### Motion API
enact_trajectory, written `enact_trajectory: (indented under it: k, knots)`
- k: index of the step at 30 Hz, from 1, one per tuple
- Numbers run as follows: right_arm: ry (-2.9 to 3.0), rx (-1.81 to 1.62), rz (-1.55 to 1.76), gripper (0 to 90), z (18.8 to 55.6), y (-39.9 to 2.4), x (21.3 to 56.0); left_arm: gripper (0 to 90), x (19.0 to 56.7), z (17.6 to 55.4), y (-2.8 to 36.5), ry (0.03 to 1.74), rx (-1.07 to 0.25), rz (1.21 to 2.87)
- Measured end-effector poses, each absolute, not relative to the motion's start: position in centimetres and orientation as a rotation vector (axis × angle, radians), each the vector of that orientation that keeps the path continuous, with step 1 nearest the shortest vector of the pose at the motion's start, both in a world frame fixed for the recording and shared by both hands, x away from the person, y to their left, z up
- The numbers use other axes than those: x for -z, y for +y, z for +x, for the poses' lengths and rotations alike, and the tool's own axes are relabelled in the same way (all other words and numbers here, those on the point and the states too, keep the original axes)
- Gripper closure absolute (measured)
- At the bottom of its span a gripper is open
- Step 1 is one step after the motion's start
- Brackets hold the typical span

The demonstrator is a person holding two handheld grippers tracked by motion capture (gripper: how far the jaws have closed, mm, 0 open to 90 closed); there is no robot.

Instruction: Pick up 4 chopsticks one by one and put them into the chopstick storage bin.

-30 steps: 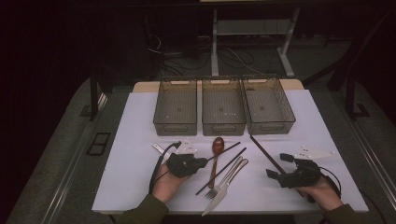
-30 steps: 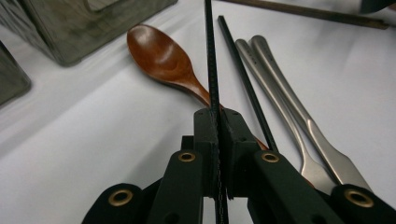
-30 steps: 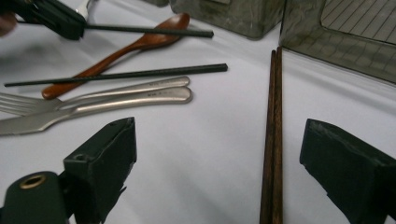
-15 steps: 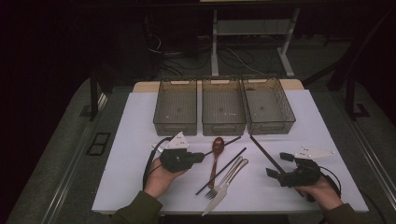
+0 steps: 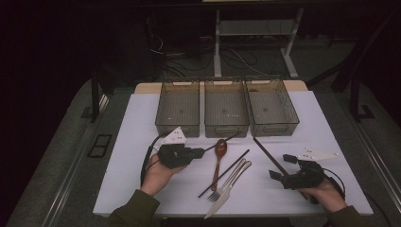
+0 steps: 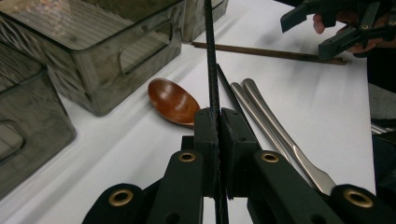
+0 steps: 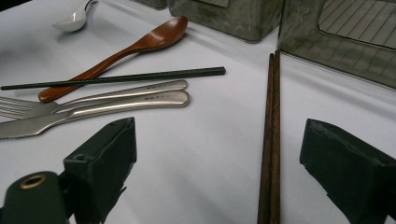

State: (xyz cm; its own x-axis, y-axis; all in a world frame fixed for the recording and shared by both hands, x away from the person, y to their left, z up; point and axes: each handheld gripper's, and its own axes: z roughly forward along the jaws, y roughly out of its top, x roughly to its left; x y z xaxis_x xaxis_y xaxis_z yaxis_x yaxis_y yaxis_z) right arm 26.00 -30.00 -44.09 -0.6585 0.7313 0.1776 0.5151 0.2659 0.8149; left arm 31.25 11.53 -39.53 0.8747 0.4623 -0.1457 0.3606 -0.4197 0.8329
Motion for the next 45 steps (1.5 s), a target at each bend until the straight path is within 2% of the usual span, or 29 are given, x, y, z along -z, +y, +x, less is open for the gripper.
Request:
enact_trajectory:
  k: [18, 45]
  knots:
    - [2.299, -1.34, 1.15, 10.5, 26.0, -30.1, 44.0, 84.1, 38.3, 33.1, 12.5, 0.616, -0.146, 2.024]
    - [2.311, -1.33, 1.156, 10.5, 25.8, -29.7, 44.1, 84.1, 35.7, 37.8, 14.8, 0.664, -0.275, 1.987]
